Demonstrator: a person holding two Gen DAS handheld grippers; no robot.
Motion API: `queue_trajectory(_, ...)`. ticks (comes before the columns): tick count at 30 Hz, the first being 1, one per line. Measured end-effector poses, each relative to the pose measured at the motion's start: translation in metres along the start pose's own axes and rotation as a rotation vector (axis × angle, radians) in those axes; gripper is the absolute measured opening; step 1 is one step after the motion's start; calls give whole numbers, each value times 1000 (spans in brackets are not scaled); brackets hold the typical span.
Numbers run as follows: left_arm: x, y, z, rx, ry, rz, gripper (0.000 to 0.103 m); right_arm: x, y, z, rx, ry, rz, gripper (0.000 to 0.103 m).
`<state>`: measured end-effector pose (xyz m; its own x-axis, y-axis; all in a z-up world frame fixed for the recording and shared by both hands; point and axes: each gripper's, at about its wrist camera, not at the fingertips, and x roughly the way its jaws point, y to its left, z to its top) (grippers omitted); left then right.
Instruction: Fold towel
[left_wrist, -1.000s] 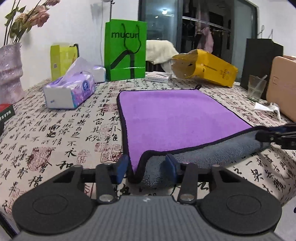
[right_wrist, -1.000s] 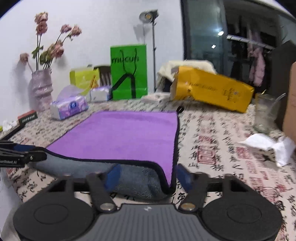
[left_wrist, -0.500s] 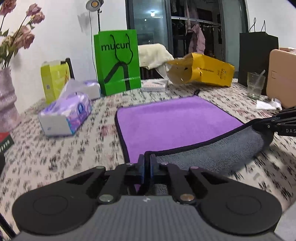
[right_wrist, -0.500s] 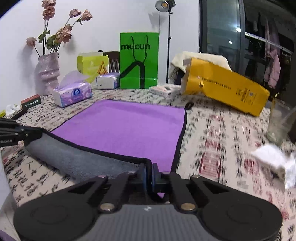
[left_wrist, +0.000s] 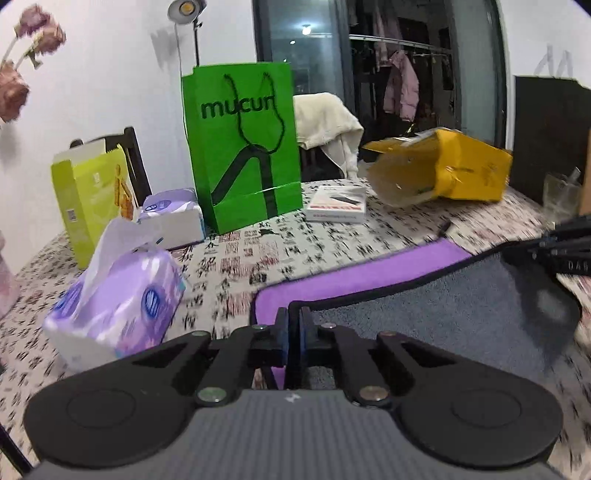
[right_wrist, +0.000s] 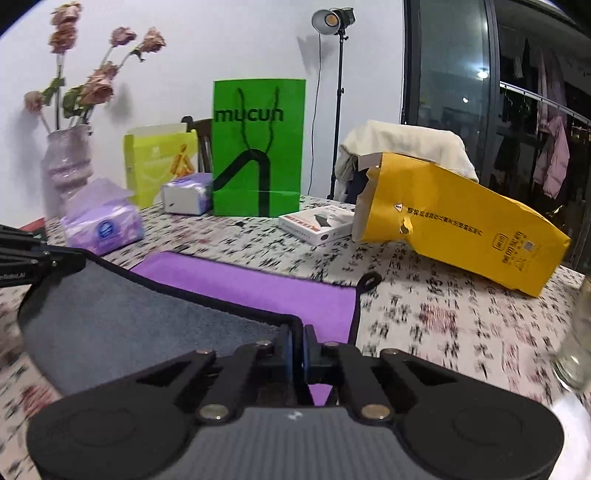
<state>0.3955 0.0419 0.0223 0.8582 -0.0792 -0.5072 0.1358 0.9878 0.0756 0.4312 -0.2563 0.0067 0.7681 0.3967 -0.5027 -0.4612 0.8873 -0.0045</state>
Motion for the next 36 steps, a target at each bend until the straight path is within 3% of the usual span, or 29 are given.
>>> queue_trajectory(8, 71, 26, 33, -50, 61, -27, 6, 72, -27, 31, 25, 53, -4, 5)
queue_trajectory(14, 109, 36, 38, -53, 122, -50, 9, 108, -38, 43, 37, 87, -22, 5)
queue_trajectory(15, 113, 37, 37, -56, 131, -38, 12, 113, -39, 44, 34, 93, -27, 5)
queue_trajectory(17, 117, 40, 32, -67, 135, -24, 41, 121, -38, 43, 18, 106, -39, 9)
queue_trajectory(18, 115, 41, 30, -67, 122, -25, 48, 124, -37, 42, 12, 111, -45, 15)
queue_trajectory(20, 111, 41, 25, -58, 96, -13, 72, 128, -39, 38, 24, 120, -53, 37)
queue_trajectory(21, 110, 41, 24, -57, 96, -10, 76, 128, -39, 37, 35, 124, -58, 54)
queue_trajectory(22, 109, 42, 23, -58, 100, -16, 80, 127, -41, 35, 49, 123, -70, 63)
queue_trajectory(32, 82, 44, 12, -144, 116, 40, 95, 102, -45, 32, 114, 101, -79, 70)
queue_trajectory(34, 72, 44, 5, -174, 116, 48, 96, 95, -42, 27, 119, 100, -71, 80)
queue_trajectory(36, 62, 44, -1, -194, 116, 51, 96, 87, -39, 21, 130, 98, -64, 81)
